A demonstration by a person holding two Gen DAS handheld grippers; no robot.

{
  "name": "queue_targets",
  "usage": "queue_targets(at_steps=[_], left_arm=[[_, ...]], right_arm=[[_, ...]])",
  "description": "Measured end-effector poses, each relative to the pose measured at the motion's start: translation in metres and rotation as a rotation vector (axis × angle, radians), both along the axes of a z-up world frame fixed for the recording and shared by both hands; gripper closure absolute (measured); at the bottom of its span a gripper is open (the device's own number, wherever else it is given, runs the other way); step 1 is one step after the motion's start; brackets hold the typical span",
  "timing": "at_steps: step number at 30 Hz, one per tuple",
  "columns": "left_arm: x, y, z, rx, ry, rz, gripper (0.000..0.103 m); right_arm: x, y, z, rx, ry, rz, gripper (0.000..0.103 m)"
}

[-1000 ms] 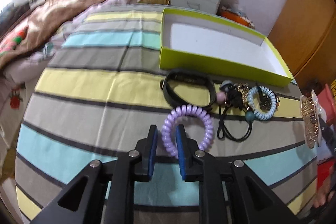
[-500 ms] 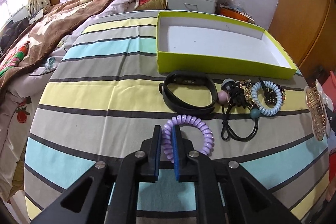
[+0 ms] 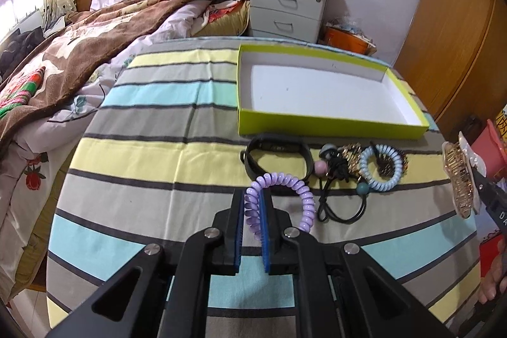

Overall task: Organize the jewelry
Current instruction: 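Lift and carry the purple coil and clear clip over the green box with both tools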

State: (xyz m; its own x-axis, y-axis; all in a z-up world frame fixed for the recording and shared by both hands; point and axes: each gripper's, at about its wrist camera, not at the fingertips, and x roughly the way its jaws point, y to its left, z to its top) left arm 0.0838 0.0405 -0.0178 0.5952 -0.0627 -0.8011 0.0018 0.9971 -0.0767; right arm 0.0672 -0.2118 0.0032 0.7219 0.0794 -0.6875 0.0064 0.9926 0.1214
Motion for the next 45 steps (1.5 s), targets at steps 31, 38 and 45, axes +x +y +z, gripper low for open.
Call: queue_targets(at_steps=[31,38,45], left_arm=[[0.112,-0.001,0.041,-0.09,-0.046,-0.025,0.093],[0.15,-0.004,0.026,-0.108,-0.011,-0.027,0.093],[0.176,-0.011,0.007,-0.104,0.03,-0.03,0.093]], right_arm=[[0.13,0.014,0.021,-0.07,0.033,0.045,0.09],[0.166,0.018,0.002,-0.09,0.084,0.058,0.09],[0.194,0.019,-0.02,-0.103,0.136,0.061,0.09]])
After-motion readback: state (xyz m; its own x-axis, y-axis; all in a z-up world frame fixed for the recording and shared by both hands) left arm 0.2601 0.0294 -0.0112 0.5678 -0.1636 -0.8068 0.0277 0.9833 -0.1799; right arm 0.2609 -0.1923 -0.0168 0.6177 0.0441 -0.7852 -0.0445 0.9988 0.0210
